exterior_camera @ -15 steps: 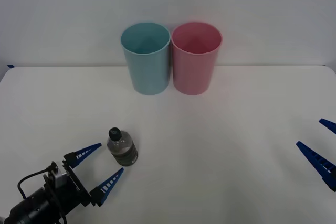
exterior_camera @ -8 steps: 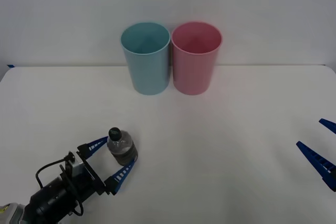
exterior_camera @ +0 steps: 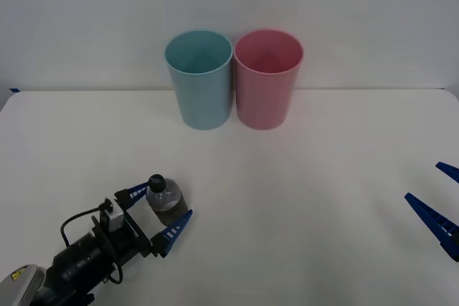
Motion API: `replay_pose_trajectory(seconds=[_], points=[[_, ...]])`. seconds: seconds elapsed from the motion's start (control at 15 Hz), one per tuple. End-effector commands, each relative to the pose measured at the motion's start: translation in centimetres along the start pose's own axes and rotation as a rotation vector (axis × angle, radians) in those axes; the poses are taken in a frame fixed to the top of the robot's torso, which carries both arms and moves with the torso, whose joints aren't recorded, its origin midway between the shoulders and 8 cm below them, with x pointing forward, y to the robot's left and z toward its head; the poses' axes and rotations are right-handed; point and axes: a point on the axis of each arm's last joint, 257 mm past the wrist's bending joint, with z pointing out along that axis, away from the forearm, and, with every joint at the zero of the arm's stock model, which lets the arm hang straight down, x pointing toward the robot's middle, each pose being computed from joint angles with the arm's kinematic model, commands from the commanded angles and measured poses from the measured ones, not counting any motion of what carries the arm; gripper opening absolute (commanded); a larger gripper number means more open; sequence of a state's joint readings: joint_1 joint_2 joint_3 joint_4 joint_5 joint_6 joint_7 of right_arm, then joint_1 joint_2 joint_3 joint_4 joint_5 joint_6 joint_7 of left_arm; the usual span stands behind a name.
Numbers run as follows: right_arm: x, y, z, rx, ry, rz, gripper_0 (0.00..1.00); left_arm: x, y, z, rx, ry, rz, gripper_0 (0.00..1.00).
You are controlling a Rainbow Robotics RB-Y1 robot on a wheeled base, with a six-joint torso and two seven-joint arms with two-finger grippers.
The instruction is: Grasp the object on the table and drop it into the matching bin: aluminum can to the light blue bin, PET bottle to the pink bin.
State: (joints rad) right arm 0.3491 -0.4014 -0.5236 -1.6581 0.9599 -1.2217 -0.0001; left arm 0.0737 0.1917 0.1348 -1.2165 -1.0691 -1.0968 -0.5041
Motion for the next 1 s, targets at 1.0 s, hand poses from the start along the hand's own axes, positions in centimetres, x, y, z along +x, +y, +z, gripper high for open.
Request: replay_pose_trajectory(seconds=[1.0], points=[[0.0,0.0,0.0,0.000,0.000,0.000,1.00,-2.3,2.3,-1.4,-0.037,-0.058,-0.053,0.00]])
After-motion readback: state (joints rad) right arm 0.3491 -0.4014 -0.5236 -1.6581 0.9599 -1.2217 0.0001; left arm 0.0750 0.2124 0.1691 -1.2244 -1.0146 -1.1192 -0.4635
